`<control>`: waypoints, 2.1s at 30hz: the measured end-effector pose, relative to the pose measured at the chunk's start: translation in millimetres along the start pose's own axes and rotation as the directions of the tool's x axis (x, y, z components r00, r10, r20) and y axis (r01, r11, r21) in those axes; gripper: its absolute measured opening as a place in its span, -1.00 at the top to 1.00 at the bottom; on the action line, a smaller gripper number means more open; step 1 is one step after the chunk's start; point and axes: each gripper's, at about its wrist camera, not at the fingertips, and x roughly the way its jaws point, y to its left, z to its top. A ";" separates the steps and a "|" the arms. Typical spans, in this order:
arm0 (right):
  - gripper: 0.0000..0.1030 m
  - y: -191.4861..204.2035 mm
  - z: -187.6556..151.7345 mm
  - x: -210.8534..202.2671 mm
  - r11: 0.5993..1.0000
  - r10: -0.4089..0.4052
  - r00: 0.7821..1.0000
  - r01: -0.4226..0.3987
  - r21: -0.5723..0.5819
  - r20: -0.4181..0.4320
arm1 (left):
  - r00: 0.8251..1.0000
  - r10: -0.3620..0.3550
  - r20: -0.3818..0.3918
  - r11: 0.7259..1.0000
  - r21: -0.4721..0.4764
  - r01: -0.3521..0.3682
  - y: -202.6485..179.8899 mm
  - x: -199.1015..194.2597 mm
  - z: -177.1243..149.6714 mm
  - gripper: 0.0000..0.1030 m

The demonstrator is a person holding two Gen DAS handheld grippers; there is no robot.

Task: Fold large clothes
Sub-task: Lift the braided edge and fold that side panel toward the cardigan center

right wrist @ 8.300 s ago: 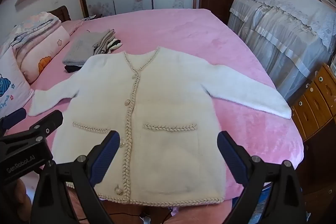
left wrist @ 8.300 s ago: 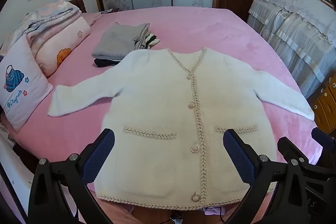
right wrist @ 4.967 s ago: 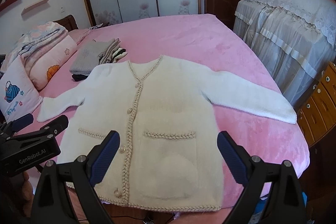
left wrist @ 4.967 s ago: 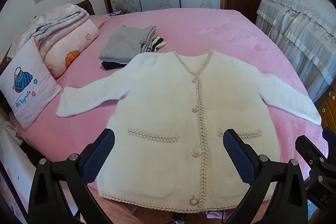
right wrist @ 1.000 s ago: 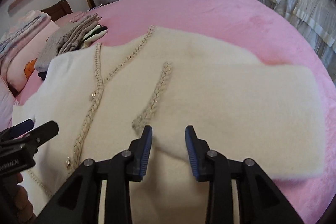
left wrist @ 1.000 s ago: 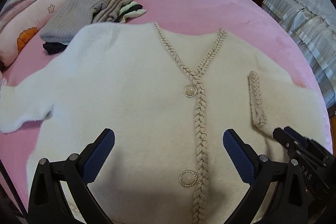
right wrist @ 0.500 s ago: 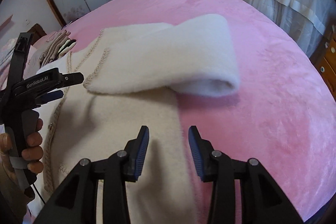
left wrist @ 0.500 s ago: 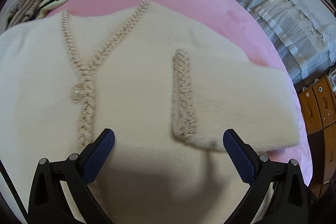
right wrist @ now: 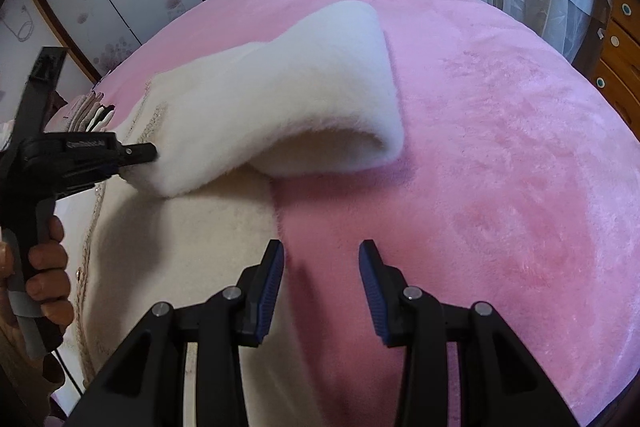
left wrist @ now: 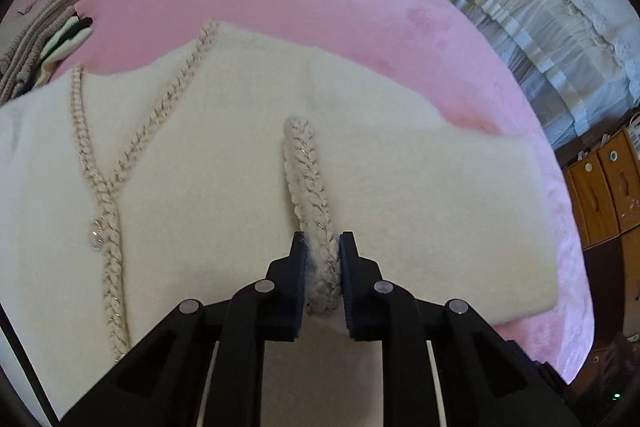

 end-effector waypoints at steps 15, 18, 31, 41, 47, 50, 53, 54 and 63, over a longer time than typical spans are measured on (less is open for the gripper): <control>0.85 54.4 68.6 30.1 0.994 -0.043 0.991 0.055 -0.095 0.129 | 0.929 0.139 0.343 0.990 -0.050 -0.130 67.9 -154.3 46.9 0.77; 0.70 81.5 68.4 27.8 0.972 -0.078 0.987 0.107 -0.211 0.141 | 0.926 0.198 0.323 0.979 -0.105 -0.173 110.9 -150.0 29.9 0.77; -0.11 98.1 20.3 12.3 0.877 -0.209 0.972 0.233 -0.419 0.103 | 0.994 0.109 0.001 0.957 -0.271 -0.105 236.7 -62.6 -67.3 0.45; -0.11 85.2 38.9 -13.5 0.928 -0.146 0.982 0.177 -0.327 0.118 | 0.998 -0.047 0.029 0.974 -0.221 0.053 226.0 -57.5 -20.6 -0.65; -0.12 76.2 50.5 -17.1 0.942 -0.141 0.981 0.175 -0.288 0.137 | 0.997 -0.075 0.018 0.983 -0.168 0.077 219.4 -49.2 -10.8 -0.65; -0.11 75.9 60.0 -9.0 0.939 -0.152 0.979 0.185 -0.289 0.134 | 0.997 -0.059 -0.042 0.987 -0.153 0.052 223.4 -25.7 -5.3 -0.64; -0.12 73.0 75.3 -1.7 0.953 -0.117 0.987 0.143 -0.268 0.112 | 0.998 -0.019 -0.054 0.995 -0.096 0.014 216.5 -12.4 -1.1 -0.21; -0.12 71.5 81.3 -0.2 0.960 -0.096 0.990 0.119 -0.254 0.101 | 0.998 -0.024 -0.051 0.996 -0.086 0.020 213.5 -11.1 1.3 0.29; -0.12 62.9 129.8 40.9 0.978 -0.071 0.997 0.076 -0.194 0.033 | 0.993 0.051 0.107 0.999 -0.001 -0.051 188.3 -54.8 40.4 0.79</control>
